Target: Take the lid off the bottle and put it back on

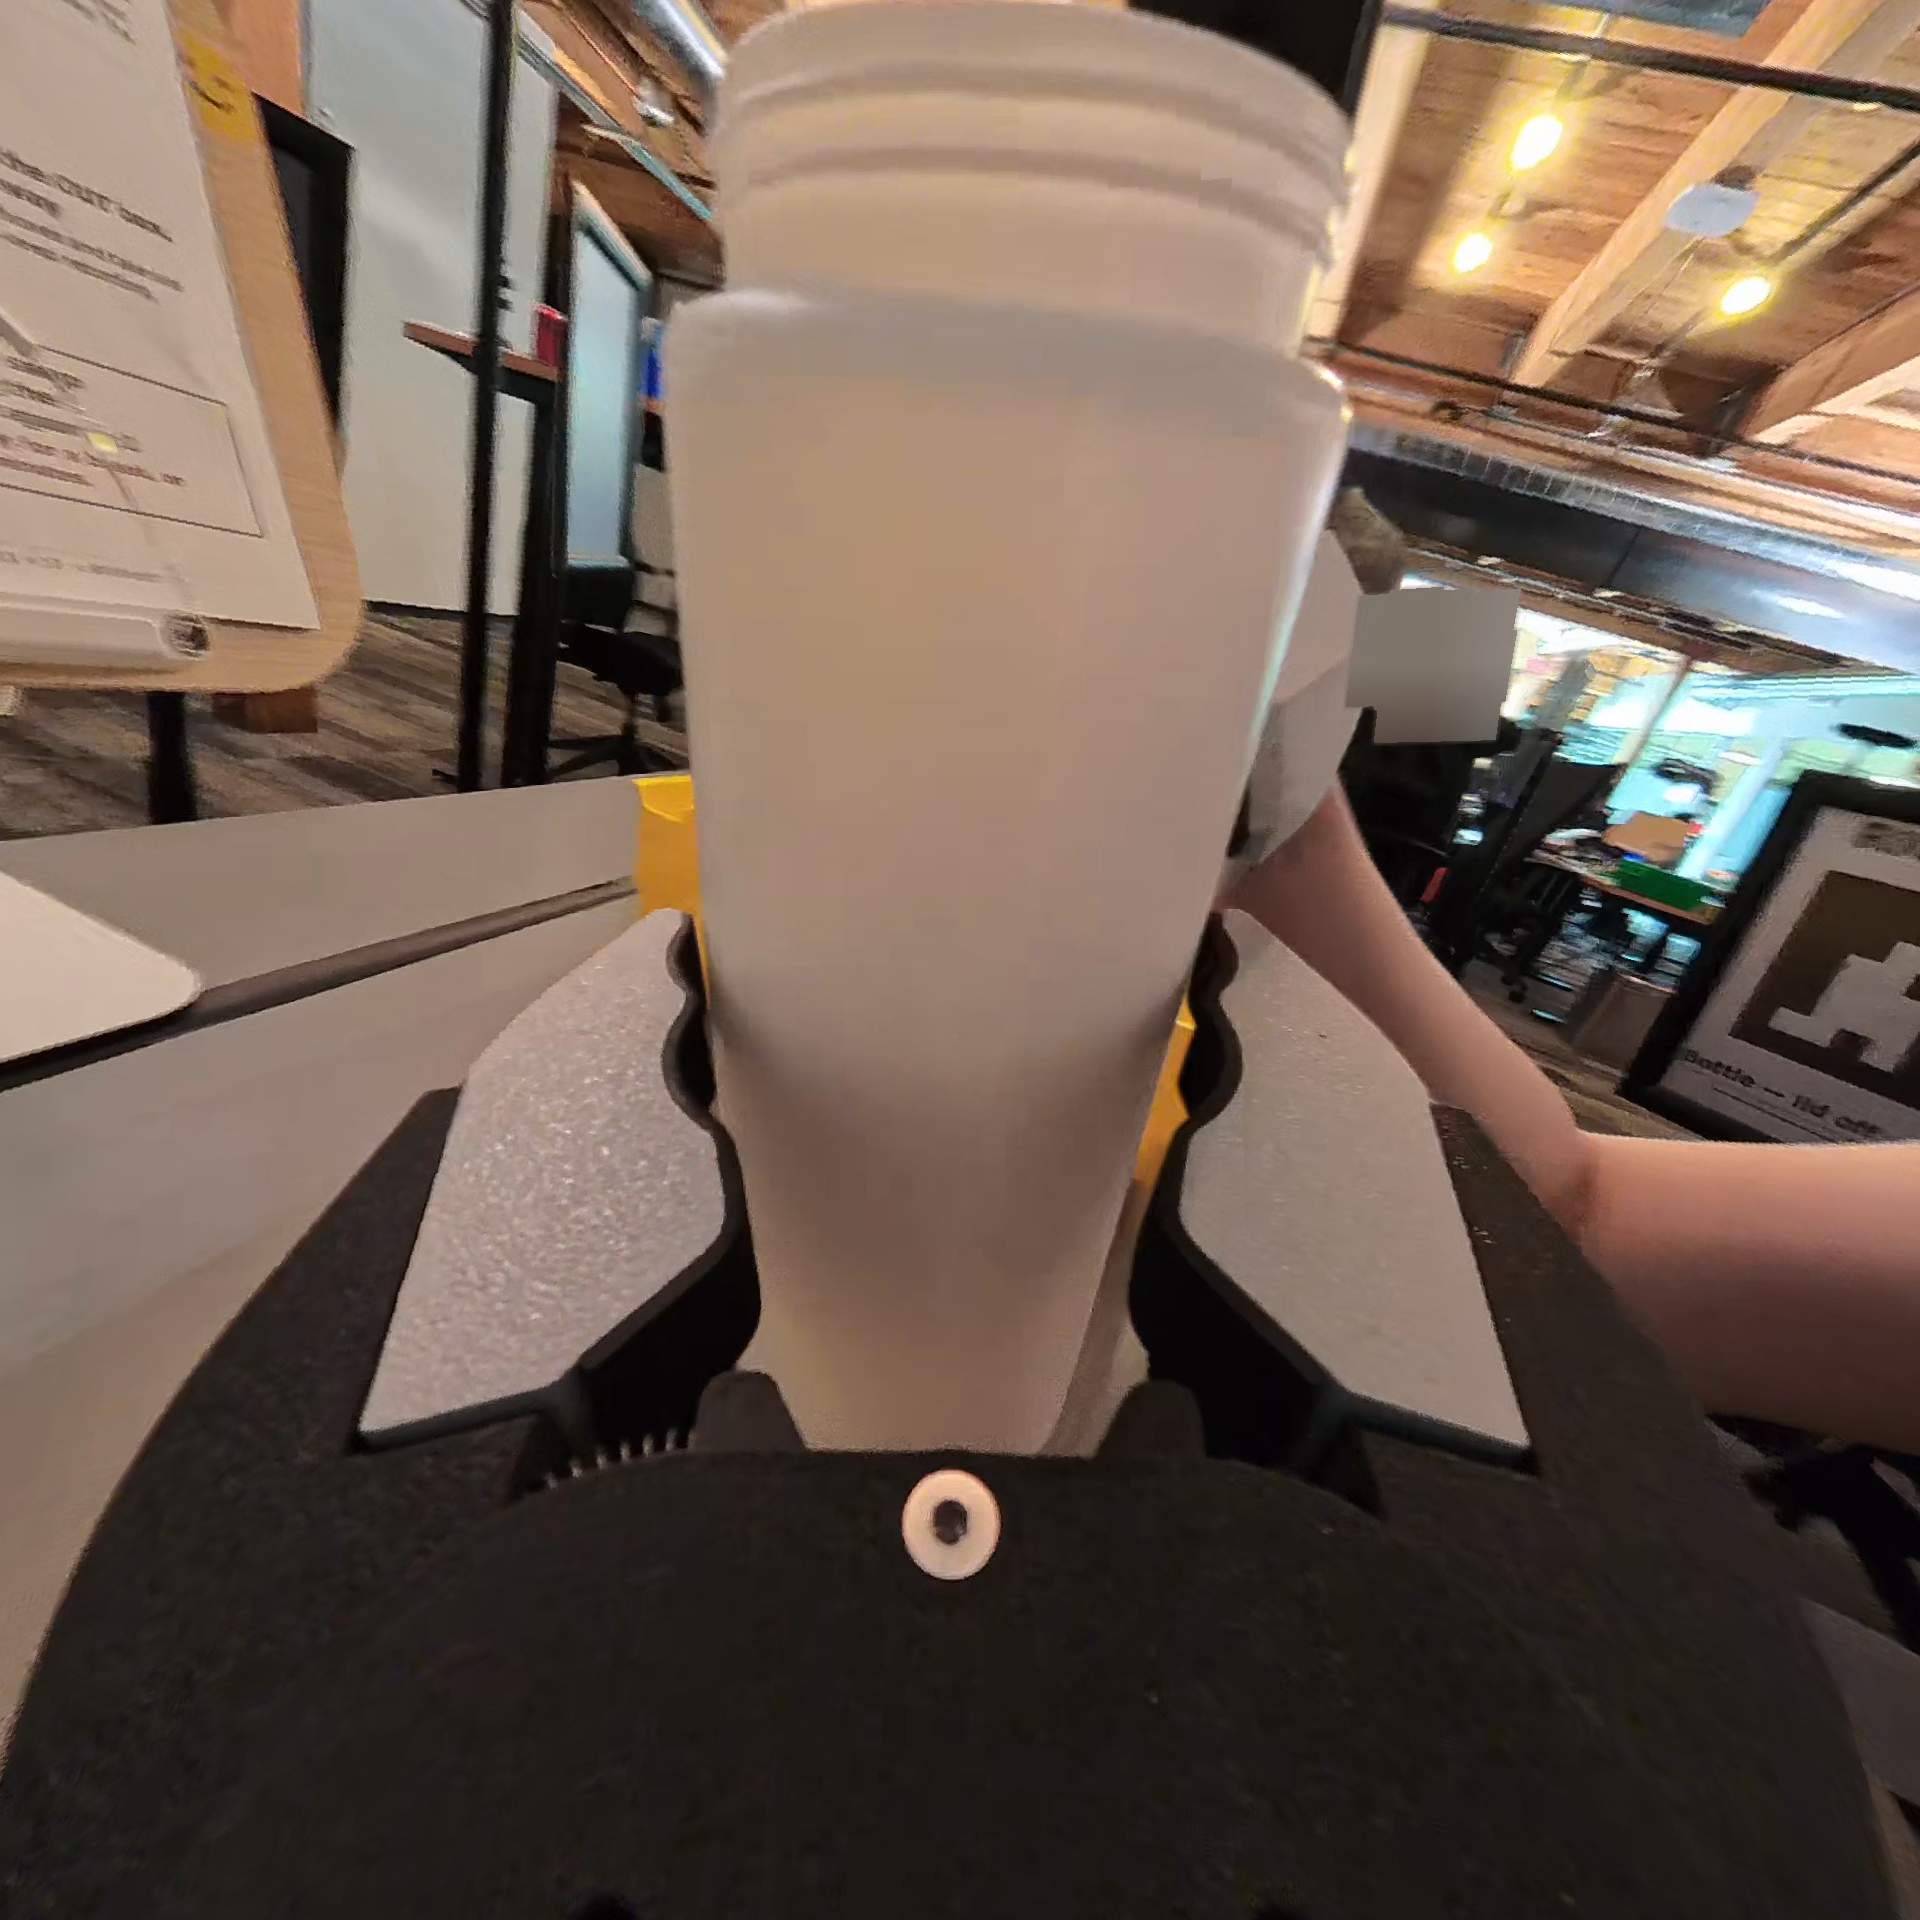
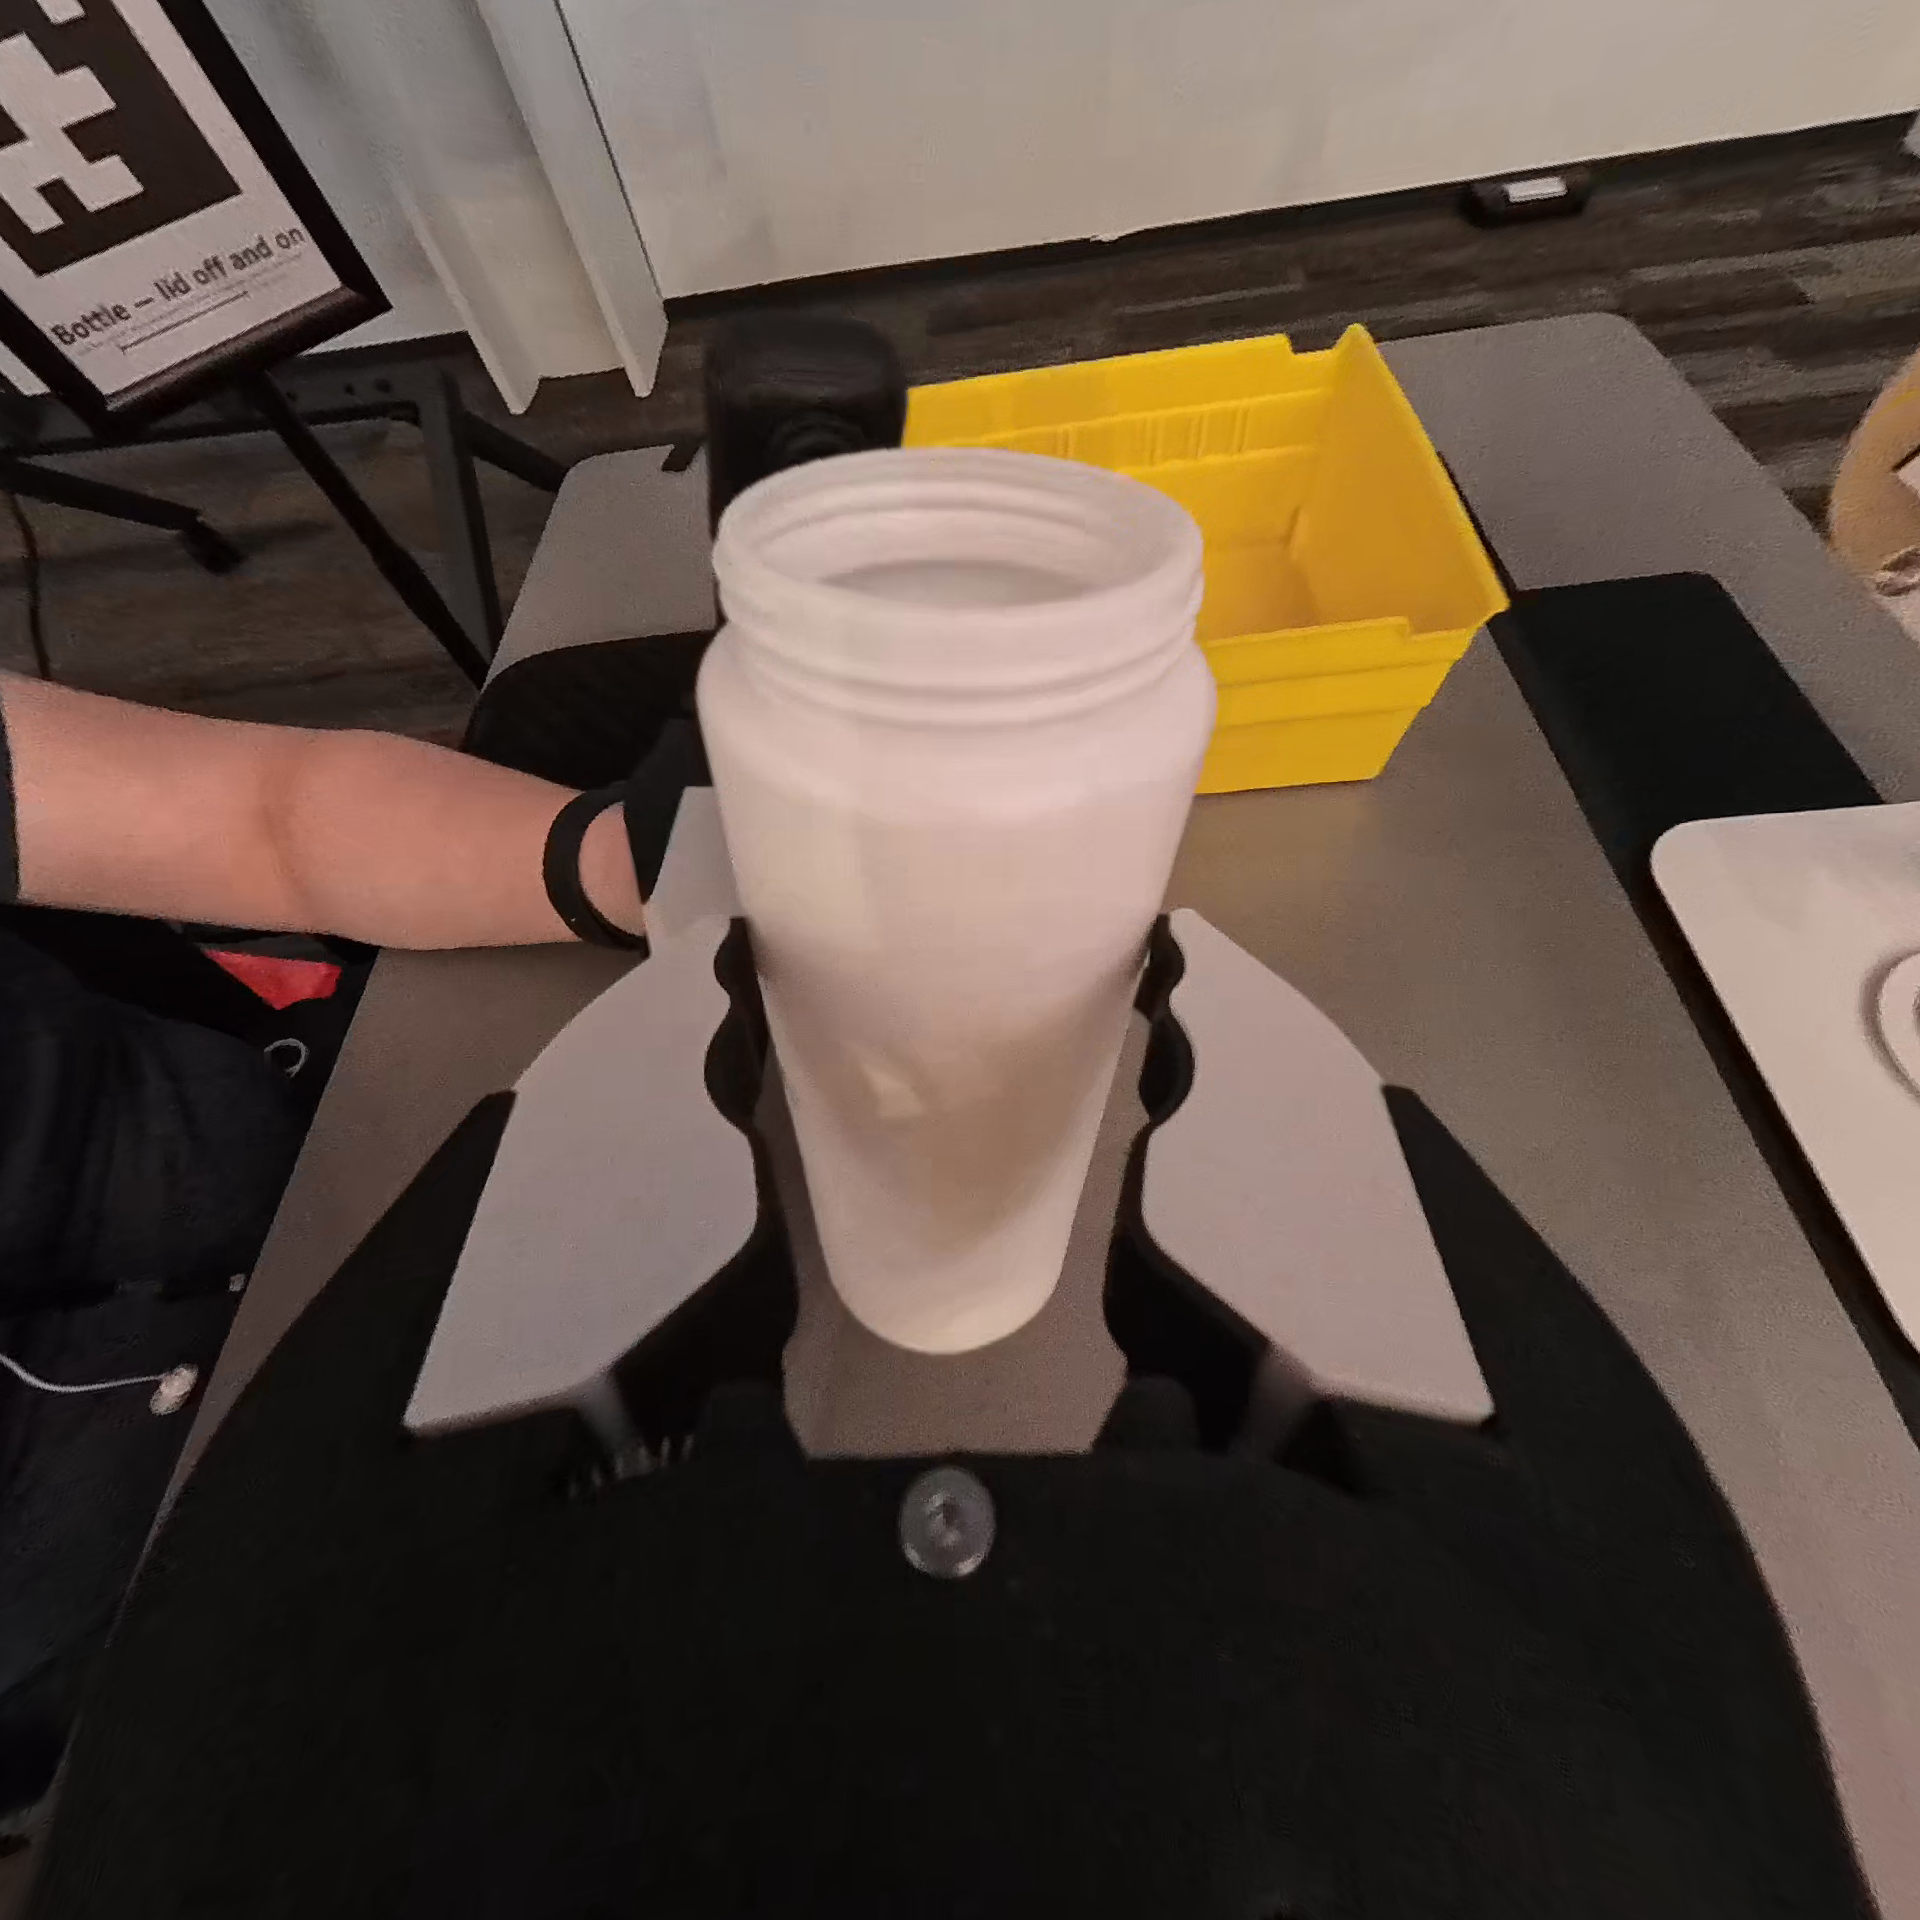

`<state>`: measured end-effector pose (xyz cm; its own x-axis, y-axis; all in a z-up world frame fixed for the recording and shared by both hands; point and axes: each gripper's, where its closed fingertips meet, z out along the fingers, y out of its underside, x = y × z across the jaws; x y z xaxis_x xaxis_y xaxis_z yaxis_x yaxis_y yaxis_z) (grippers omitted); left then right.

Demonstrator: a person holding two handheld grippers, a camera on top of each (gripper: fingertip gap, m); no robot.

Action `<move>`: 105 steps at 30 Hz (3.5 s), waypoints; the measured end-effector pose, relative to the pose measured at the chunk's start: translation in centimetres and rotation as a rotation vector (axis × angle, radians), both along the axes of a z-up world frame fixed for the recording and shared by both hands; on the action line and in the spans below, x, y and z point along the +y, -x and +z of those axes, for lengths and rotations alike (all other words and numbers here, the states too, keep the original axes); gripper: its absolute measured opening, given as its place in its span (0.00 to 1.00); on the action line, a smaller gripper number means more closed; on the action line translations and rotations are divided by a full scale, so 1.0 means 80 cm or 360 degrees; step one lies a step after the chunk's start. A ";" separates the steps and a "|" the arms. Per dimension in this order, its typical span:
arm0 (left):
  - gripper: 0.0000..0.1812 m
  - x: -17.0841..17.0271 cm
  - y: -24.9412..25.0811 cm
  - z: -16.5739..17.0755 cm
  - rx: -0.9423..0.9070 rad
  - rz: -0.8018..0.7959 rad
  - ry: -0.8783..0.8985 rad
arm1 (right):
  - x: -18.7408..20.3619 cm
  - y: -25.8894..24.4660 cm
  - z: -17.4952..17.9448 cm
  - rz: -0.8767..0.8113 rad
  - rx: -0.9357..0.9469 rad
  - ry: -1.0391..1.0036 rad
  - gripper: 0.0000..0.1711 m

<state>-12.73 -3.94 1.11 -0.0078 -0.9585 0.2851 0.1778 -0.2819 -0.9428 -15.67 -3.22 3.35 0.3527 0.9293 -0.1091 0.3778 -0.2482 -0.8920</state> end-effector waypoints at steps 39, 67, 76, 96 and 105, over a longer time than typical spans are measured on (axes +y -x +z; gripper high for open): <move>0.46 0.087 0.037 -0.068 0.0949 0.1222 -0.0566 | 0.020 -0.352 -0.170 -0.1571 0.0102 0.1554 0.43; 0.43 0.091 0.055 -0.069 0.1225 0.1304 -0.0572 | -0.099 -0.508 -0.150 -0.2176 -0.0084 0.1329 0.23; 0.31 0.097 0.197 -0.051 0.1965 0.1528 -0.0245 | -0.089 -0.468 -0.165 -0.2005 0.0131 0.1643 0.10; 0.16 0.074 0.230 -0.143 0.2375 0.1135 0.0306 | -0.011 -0.292 -0.166 -0.1411 -0.0352 0.1690 0.08; 0.16 0.085 0.208 -0.145 0.2378 0.1144 0.0127 | 0.012 -0.239 -0.170 -0.1211 -0.0596 0.1519 0.08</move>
